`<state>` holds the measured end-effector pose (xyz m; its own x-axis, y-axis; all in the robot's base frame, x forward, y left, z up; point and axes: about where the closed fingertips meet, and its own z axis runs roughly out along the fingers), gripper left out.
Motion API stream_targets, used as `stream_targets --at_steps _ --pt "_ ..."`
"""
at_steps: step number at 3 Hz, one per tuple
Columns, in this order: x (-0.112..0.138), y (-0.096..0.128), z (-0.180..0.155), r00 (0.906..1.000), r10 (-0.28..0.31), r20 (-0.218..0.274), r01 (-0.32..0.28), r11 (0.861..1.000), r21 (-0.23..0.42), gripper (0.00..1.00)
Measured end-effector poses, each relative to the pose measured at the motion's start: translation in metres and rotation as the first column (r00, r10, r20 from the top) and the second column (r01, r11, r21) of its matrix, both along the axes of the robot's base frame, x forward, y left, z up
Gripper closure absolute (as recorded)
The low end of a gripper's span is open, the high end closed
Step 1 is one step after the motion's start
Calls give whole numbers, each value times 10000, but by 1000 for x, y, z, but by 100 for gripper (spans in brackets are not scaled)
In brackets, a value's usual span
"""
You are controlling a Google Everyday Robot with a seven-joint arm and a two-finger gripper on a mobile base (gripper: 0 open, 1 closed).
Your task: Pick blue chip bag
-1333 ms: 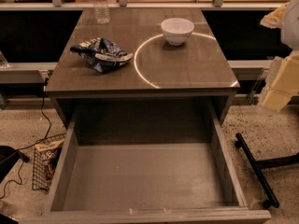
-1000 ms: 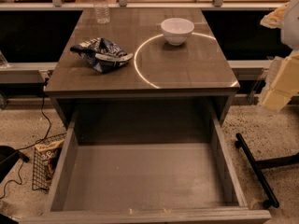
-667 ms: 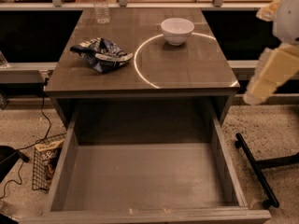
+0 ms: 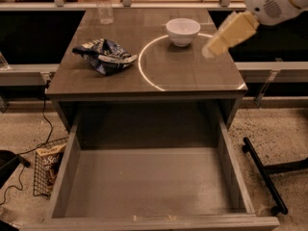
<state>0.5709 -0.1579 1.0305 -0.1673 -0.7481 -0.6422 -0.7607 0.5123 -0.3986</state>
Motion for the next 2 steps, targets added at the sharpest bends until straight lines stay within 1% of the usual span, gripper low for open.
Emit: stream_targets --at_steps 1,2 --pt "34 25 5 9969 -44 787 -90 9856 1686 0" --pt "48 64 0 9924 251 1205 -632 9439 3240 0"
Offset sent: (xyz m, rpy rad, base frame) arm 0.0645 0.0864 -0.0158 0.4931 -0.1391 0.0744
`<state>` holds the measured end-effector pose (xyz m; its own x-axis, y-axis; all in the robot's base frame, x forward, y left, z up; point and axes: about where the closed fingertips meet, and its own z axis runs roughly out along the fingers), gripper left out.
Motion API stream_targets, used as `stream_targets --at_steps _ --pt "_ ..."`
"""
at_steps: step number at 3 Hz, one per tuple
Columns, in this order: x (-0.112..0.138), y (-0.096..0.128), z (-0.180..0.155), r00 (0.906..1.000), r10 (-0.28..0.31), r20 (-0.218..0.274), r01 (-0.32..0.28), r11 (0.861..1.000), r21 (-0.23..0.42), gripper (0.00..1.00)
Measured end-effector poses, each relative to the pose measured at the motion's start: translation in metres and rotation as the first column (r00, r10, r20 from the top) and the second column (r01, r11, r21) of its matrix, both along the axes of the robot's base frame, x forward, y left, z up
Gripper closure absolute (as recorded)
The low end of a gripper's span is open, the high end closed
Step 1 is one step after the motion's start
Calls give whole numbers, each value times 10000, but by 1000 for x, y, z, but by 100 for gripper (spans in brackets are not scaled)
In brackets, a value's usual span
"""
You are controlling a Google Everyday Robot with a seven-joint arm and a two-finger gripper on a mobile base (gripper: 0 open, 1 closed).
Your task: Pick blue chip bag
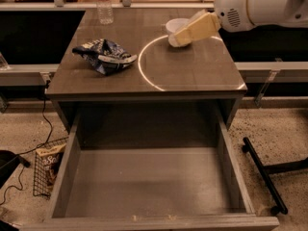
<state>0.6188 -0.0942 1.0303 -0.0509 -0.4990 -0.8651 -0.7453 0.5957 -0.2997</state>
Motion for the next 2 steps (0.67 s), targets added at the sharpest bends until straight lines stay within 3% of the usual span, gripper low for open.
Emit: stream_targets --at_steps 1,2 --pt "0 0 0 10000 1 1 -1 10000 0 0" --pt "12 17 -12 9997 99 -219 -108 9991 -407 0"
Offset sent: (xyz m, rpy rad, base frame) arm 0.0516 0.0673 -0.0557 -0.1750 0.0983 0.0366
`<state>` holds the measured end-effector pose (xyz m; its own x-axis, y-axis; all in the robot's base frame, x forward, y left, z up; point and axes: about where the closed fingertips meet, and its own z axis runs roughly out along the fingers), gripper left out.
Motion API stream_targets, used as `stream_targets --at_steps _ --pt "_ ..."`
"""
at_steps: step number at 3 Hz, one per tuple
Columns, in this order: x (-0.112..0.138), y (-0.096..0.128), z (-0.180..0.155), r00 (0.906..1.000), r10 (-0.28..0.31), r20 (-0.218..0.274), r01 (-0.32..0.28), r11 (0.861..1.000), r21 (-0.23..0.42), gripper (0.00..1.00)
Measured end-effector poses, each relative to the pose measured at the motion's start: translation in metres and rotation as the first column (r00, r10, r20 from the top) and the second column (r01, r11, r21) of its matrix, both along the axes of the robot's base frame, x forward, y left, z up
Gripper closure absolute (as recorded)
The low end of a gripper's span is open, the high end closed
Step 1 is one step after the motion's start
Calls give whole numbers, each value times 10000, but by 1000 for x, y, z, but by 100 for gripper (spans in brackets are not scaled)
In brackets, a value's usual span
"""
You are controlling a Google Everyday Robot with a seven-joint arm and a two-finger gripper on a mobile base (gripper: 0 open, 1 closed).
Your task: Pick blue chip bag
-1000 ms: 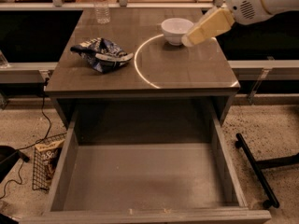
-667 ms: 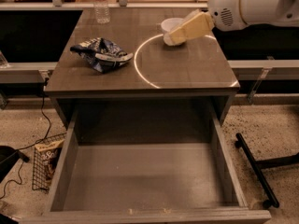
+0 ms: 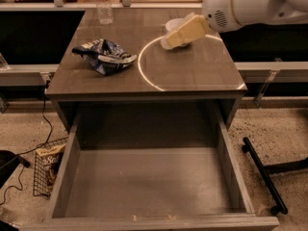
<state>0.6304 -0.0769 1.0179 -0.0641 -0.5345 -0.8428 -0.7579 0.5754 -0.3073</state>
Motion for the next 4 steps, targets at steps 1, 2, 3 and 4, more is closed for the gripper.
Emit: stream_targets --at_steps 1,2,3,4 --pt "26 35 -29 9987 89 -509 -127 9971 -746 0" --pt "49 65 -52 9967 211 -788 -299 9932 -1121 0" --pt "66 90 -69 9948 466 -909 -560 9930 -1044 0" --pt "79 119 -87 9917 807 -1001 -893 9924 -847 0"
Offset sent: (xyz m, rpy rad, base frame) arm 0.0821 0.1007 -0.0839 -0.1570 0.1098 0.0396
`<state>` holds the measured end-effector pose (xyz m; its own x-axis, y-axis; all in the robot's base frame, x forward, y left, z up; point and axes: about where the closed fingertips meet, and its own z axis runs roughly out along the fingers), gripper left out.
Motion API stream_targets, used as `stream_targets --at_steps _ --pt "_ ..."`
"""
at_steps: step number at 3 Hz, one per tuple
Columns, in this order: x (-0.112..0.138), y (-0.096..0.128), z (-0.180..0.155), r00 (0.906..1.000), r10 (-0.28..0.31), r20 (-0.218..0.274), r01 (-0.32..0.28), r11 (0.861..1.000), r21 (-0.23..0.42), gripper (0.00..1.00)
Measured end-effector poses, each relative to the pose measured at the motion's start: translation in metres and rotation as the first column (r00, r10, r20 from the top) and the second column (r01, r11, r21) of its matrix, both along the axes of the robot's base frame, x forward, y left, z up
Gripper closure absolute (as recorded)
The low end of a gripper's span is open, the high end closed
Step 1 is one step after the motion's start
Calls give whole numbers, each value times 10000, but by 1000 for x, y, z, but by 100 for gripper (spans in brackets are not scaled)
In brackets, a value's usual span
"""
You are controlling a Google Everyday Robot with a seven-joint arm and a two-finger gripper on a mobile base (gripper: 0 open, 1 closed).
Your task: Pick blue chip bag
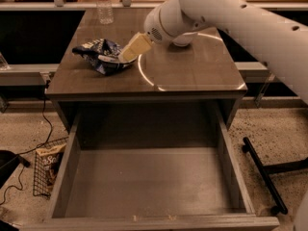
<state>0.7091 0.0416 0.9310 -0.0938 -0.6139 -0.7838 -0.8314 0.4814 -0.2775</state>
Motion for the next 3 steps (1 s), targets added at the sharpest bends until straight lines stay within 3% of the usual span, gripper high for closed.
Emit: stream_targets --at_steps 2,3 --pt "21 33 -36 9988 246 -416 -235 9994 266 0" --pt "24 38 -44 9985 211 -497 -195 9993 320 0"
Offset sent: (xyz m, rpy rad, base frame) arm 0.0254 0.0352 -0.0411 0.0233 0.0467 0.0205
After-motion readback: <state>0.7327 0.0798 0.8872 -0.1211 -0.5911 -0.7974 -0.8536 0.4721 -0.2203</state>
